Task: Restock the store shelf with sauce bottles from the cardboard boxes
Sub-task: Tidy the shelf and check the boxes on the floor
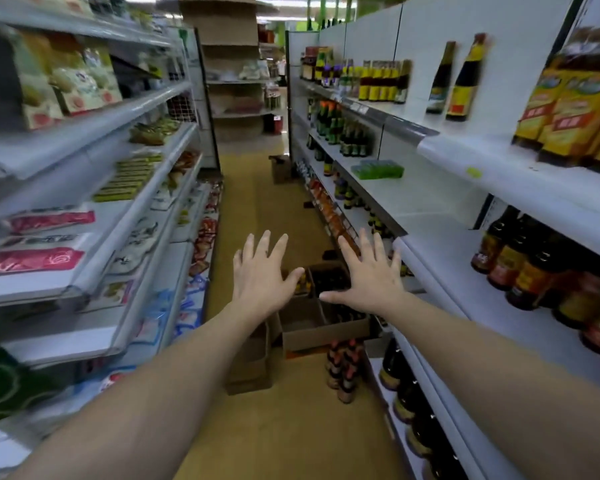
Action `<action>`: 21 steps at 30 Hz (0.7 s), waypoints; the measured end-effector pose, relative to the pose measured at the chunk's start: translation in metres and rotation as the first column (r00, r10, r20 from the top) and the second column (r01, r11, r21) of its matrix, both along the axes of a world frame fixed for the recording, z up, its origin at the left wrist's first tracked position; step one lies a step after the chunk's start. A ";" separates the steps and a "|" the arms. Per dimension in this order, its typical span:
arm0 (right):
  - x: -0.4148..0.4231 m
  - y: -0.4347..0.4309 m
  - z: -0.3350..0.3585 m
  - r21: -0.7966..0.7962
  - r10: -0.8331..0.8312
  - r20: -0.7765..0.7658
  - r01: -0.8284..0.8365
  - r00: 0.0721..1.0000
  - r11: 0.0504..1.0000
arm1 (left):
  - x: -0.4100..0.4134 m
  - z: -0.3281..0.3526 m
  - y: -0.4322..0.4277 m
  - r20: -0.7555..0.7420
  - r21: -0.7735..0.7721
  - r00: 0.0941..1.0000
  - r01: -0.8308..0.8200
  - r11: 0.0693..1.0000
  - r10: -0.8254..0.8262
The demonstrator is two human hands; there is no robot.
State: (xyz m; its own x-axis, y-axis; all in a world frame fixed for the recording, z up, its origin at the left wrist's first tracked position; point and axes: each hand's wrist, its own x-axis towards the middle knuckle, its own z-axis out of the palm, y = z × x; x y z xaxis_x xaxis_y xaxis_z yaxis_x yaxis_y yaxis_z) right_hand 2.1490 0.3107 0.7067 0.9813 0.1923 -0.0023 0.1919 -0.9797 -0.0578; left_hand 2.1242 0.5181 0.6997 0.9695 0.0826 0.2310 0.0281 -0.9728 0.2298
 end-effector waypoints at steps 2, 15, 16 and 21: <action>0.037 -0.002 -0.014 0.013 0.003 -0.026 -0.003 1.000 1.000 | 0.036 -0.014 -0.003 -0.056 0.019 0.998 0.006 1.000 -0.005; 0.241 0.036 -0.083 0.004 0.035 -0.229 -0.035 0.973 0.999 | 0.226 -0.073 0.029 -0.228 0.063 0.972 0.067 0.996 -0.051; 0.256 0.044 -0.090 -0.002 0.031 -0.237 -0.032 0.971 0.999 | 0.239 -0.082 0.038 -0.246 0.076 0.967 0.084 0.994 -0.063; 0.328 0.084 -0.138 -0.024 -0.049 -0.336 0.043 0.941 0.999 | 0.323 -0.131 0.090 -0.372 0.075 0.923 0.131 0.989 -0.094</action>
State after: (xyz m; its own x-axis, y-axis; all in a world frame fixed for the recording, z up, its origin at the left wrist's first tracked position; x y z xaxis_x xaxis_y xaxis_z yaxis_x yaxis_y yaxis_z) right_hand 2.4771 0.3942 0.5691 0.9306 0.1441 -0.3364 0.1187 -0.9884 -0.0949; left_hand 2.4476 0.6081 0.5686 0.9893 -0.0367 -0.1412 -0.0184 -0.9915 0.1288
